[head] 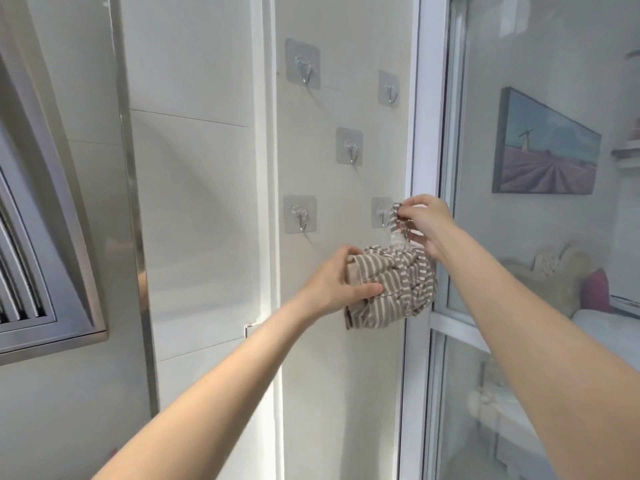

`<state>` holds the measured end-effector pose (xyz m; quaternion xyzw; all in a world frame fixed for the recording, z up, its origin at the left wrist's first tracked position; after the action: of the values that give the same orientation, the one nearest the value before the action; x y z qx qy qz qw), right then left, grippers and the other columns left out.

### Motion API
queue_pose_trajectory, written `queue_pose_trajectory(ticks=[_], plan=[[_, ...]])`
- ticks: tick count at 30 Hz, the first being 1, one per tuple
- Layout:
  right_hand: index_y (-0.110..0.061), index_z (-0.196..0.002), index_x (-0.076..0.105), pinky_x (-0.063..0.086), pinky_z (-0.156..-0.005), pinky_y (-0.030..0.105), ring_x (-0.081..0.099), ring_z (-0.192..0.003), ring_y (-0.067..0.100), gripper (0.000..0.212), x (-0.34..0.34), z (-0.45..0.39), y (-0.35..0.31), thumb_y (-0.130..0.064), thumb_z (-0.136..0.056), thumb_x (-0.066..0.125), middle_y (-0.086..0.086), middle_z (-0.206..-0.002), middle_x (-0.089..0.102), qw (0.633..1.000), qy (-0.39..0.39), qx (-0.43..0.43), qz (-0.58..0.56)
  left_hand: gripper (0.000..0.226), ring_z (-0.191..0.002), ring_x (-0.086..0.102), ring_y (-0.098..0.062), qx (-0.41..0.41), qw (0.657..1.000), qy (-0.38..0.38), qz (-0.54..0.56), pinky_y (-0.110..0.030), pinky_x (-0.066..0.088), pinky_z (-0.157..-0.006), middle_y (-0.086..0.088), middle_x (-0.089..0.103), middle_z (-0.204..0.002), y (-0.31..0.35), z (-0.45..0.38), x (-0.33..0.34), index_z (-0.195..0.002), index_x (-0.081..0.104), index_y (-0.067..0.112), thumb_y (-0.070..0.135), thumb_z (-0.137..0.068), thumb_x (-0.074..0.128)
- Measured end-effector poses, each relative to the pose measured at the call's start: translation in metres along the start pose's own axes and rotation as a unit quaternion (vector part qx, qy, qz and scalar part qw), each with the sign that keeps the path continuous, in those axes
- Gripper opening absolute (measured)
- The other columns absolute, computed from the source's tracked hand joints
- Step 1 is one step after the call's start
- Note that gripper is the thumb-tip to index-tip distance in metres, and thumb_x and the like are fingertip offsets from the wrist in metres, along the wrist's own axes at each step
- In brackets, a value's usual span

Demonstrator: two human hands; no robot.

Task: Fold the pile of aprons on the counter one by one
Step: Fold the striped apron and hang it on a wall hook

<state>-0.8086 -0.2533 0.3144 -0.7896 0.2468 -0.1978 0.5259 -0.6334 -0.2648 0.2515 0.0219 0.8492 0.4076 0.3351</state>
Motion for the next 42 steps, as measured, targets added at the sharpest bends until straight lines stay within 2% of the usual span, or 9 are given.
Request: queue_pose_trajectory(ticks=[6, 12, 16, 18, 20, 23, 27, 36, 42], plan=[[-0.021, -0.064, 0.054, 0.046, -0.063, 0.029, 0.053, -0.070, 0.019, 0.027, -0.016, -0.031, -0.003, -0.001, -0.080, 0.062, 0.009, -0.089, 0.060, 0.974, 0.084, -0.053, 0.202, 0.059, -0.097, 0.054, -0.015, -0.016, 0.996, -0.021, -0.082, -0.023, 0.041, -0.079, -0.001, 0.056, -0.110, -0.009, -0.040, 0.023, -0.131, 0.039, 0.016, 0.029, -0.082, 0.071], [-0.011, -0.066, 0.056, 0.056, -0.060, 0.024, 0.060, -0.053, 0.016, 0.024, -0.007, -0.042, 0.000, 0.001, -0.085, 0.064, 0.010, -0.082, 0.063, 0.979, 0.090, -0.023, 0.179, 0.063, -0.111, 0.054, -0.023, -0.016, 0.991, -0.004, -0.136, -0.027, 0.041, -0.087, -0.008, 0.056, -0.124, -0.013, -0.055, 0.018, -0.134, 0.038, 0.013, 0.029, -0.083, 0.070], [-0.003, -0.079, 0.065, 0.057, -0.082, 0.038, 0.068, -0.082, 0.028, 0.002, 0.011, -0.044, 0.003, -0.002, -0.081, 0.065, 0.016, -0.096, 0.069, 0.965, 0.068, -0.030, 0.253, 0.064, -0.110, 0.054, -0.024, -0.024, 0.988, -0.009, -0.152, -0.025, 0.039, -0.082, -0.010, 0.056, -0.123, -0.015, -0.055, 0.021, -0.135, 0.036, 0.013, 0.029, -0.083, 0.069], [0.000, -0.099, 0.065, 0.054, -0.086, 0.038, 0.066, -0.096, 0.031, 0.017, 0.016, -0.045, 0.010, -0.005, -0.082, 0.064, 0.018, -0.105, 0.067, 0.953, 0.066, -0.025, 0.293, 0.064, -0.112, 0.053, -0.024, -0.035, 0.986, -0.016, -0.164, -0.026, 0.040, -0.085, -0.009, 0.056, -0.123, -0.019, -0.054, 0.025, -0.136, 0.036, 0.012, 0.031, -0.084, 0.069], [0.001, -0.106, 0.062, 0.052, -0.086, 0.035, 0.062, -0.101, 0.033, 0.023, 0.020, -0.042, 0.017, -0.006, -0.085, 0.063, 0.017, -0.110, 0.063, 0.943, 0.055, -0.028, 0.328, 0.062, -0.112, 0.053, -0.026, -0.047, 0.982, -0.027, -0.184, -0.029, 0.041, -0.088, -0.010, 0.055, -0.124, -0.025, -0.052, 0.030, -0.134, 0.036, 0.011, 0.032, -0.085, 0.067], [-0.003, -0.088, 0.059, 0.046, -0.072, 0.030, 0.057, -0.092, 0.028, 0.003, 0.021, -0.033, 0.032, -0.003, -0.086, 0.059, 0.014, -0.093, 0.058, 0.926, 0.023, -0.022, 0.376, 0.060, -0.115, 0.052, -0.028, -0.059, 0.963, -0.059, -0.256, -0.034, 0.043, -0.092, -0.012, 0.053, -0.126, -0.036, -0.046, 0.043, -0.131, 0.036, 0.007, 0.036, -0.086, 0.064], [0.002, -0.092, 0.067, 0.048, -0.075, 0.030, 0.062, -0.095, 0.027, 0.012, -0.004, -0.025, 0.041, -0.002, -0.086, 0.057, 0.011, -0.095, 0.064, 0.935, 0.031, -0.031, 0.352, 0.060, -0.119, 0.048, -0.028, -0.059, 0.955, -0.065, -0.284, -0.038, 0.041, -0.096, -0.011, 0.049, -0.129, -0.043, -0.041, 0.050, -0.130, 0.036, 0.007, 0.038, -0.087, 0.063], [-0.004, -0.096, 0.066, 0.041, -0.079, 0.028, 0.056, -0.103, 0.025, 0.024, -0.043, -0.002, 0.053, -0.003, -0.091, 0.042, 0.011, -0.106, 0.065, 0.904, 0.037, -0.076, 0.419, 0.078, -0.125, 0.042, -0.025, -0.071, 0.969, -0.054, -0.232, -0.032, 0.037, -0.102, -0.010, 0.037, -0.136, -0.050, -0.031, 0.050, -0.139, 0.029, 0.008, 0.037, -0.079, 0.071], [-0.012, -0.091, 0.064, 0.050, -0.081, 0.033, 0.062, -0.088, 0.022, 0.021, -0.009, 0.029, 0.021, -0.006, -0.090, 0.044, 0.007, -0.095, 0.067, 0.917, 0.031, -0.169, 0.361, 0.051, -0.111, 0.054, -0.023, -0.008, 0.981, 0.020, -0.195, -0.025, 0.039, -0.086, -0.008, 0.043, -0.132, -0.035, 0.000, 0.025, -0.134, 0.037, 0.008, 0.022, -0.090, 0.058]])
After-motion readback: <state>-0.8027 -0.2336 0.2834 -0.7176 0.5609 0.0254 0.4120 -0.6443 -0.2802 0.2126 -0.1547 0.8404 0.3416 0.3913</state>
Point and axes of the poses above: each hand's wrist, its own z-axis away from the middle knuckle, its own x-axis out of the palm, y = z × x, the point moved 7 cm from there along -z, towards the middle knuckle
